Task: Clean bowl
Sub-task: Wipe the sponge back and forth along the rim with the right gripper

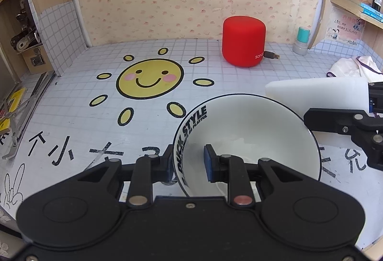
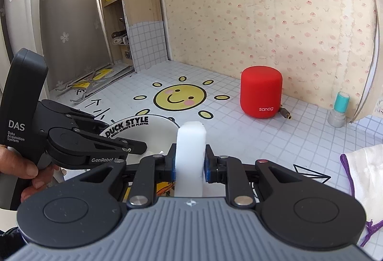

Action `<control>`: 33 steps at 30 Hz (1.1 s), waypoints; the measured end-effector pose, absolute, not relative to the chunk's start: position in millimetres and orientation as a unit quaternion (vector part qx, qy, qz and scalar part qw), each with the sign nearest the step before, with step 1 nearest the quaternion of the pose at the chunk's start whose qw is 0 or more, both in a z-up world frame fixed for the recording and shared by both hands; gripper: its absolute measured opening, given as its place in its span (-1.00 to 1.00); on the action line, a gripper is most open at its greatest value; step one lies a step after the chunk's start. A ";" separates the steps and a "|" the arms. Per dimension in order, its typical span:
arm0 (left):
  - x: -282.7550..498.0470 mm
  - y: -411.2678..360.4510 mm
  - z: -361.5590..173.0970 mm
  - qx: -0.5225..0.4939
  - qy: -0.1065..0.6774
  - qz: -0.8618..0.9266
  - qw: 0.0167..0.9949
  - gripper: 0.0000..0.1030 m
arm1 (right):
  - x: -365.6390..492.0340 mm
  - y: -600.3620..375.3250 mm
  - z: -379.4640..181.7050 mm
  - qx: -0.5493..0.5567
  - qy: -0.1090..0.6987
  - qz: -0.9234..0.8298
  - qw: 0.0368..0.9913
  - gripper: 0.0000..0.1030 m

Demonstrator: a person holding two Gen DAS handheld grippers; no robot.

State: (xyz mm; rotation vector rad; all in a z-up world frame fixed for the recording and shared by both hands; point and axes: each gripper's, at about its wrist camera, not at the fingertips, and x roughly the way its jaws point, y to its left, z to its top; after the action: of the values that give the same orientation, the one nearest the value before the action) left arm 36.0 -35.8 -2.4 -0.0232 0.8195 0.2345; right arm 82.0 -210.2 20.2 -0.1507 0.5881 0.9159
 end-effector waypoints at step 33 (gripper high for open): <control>51.2 -24.7 5.7 0.019 0.392 0.040 0.919 -0.41 | 79.4 -214.4 17.2 -0.068 0.287 0.429 0.854 -0.57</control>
State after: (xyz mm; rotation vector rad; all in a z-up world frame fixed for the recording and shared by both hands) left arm 51.2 -24.7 5.7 0.0382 0.8050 0.0818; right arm 79.4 -214.4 17.2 -0.1441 0.6039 0.9033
